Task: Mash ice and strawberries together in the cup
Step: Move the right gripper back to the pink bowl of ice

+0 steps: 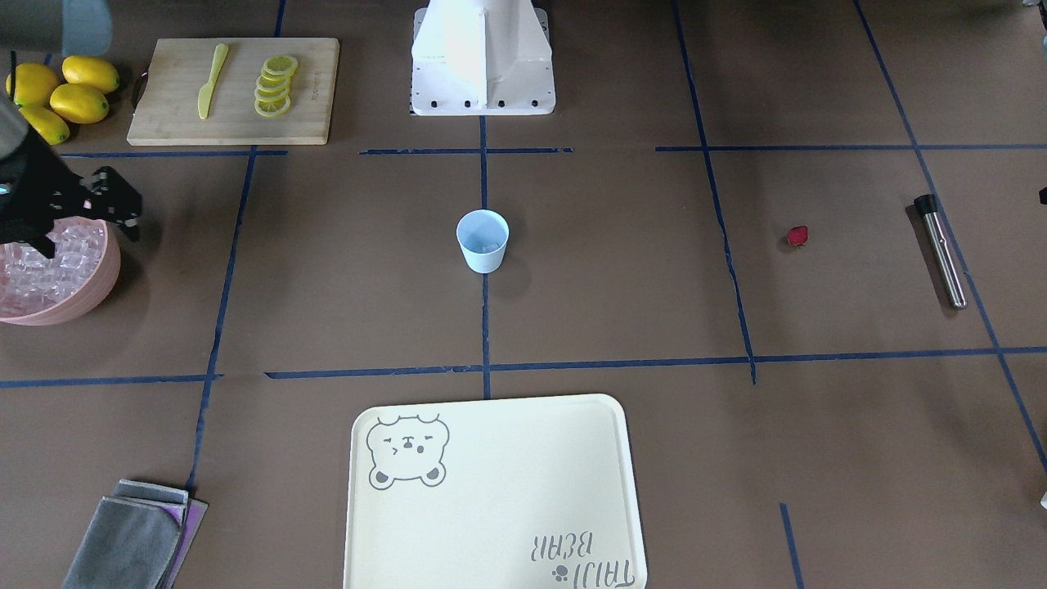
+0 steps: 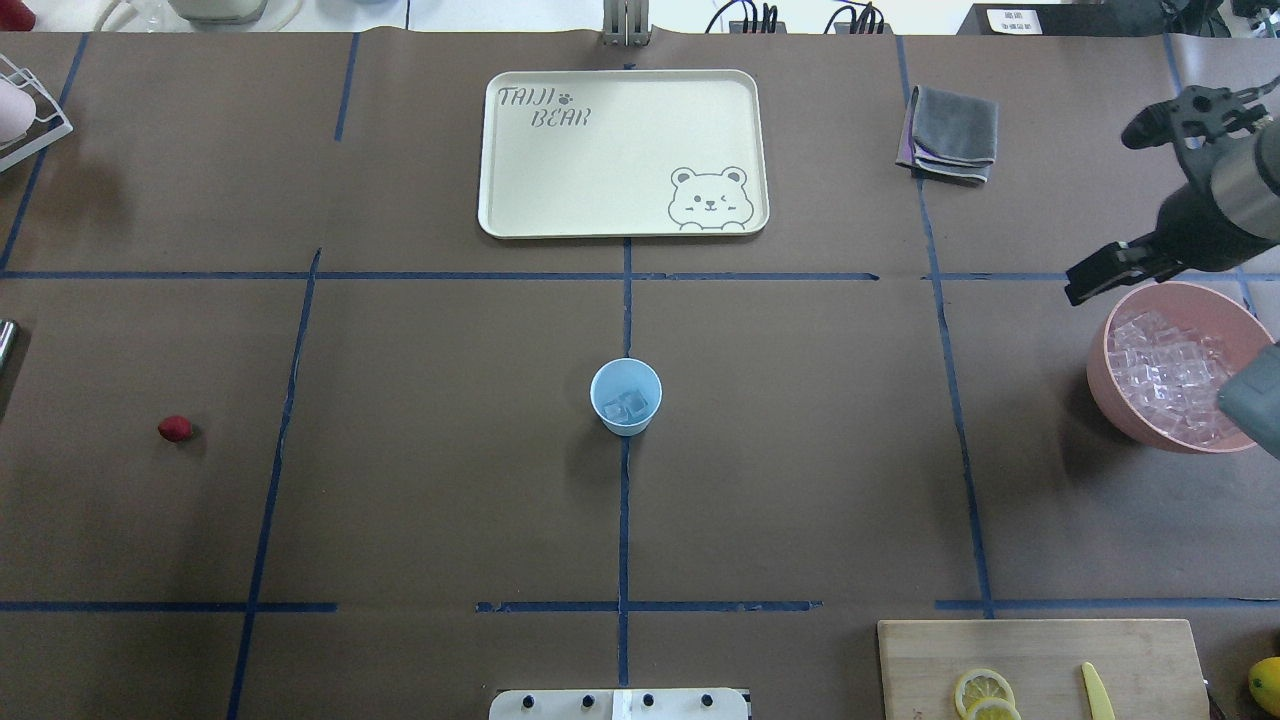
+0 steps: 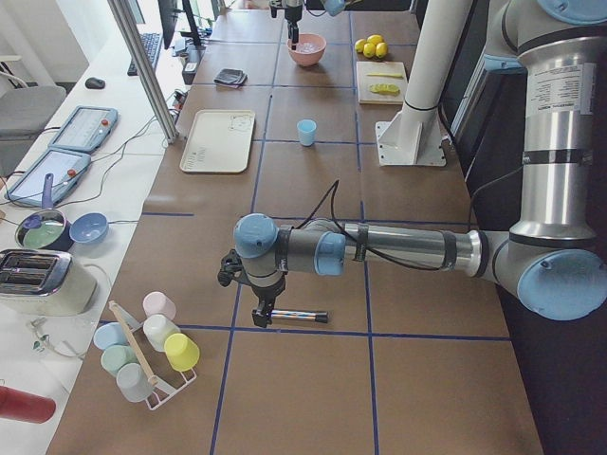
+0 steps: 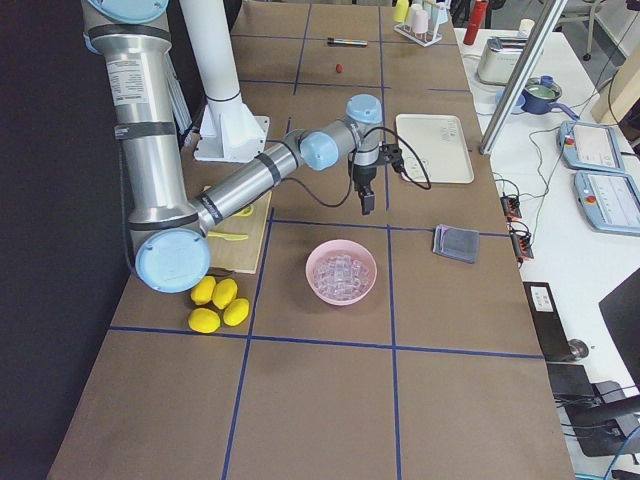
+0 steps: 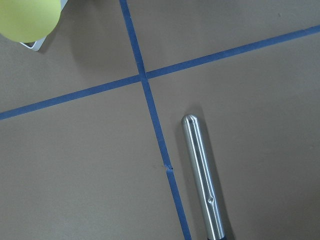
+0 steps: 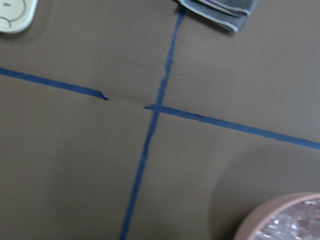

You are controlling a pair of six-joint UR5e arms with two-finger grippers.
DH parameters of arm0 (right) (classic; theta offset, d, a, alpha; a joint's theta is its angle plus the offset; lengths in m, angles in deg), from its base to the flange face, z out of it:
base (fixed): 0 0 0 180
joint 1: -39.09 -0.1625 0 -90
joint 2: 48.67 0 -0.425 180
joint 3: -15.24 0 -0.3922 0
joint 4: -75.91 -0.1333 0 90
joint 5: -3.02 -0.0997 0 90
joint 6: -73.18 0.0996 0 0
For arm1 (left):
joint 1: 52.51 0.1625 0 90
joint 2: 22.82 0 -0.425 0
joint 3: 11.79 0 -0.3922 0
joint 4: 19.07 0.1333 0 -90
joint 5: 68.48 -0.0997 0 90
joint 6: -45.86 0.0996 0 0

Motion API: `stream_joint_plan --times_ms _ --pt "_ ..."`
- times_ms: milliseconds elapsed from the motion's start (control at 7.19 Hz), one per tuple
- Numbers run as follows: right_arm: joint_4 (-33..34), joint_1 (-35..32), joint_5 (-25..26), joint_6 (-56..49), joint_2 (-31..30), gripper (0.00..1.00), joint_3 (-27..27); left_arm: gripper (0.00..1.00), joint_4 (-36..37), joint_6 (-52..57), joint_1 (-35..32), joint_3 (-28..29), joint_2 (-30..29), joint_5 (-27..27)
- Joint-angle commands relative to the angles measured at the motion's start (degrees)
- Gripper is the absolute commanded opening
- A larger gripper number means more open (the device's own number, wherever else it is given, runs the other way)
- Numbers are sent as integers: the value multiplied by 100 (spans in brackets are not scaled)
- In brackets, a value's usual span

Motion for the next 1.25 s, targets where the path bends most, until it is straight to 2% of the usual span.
stream_joint_plan --times_ms 0,139,278,1113 --pt "-1441 -242 -72 -457 -1165 98 366 100 0 0 0 -30 0 0" --pt "-1875 -242 -54 -423 -1213 96 735 100 -9 0 0 -47 0 0" --pt "-1888 -234 -2 -414 -1187 92 938 100 -9 0 0 -47 0 0" --pt "-1844 -6 78 -335 -1134 78 1125 100 9 0 0 -30 0 0"
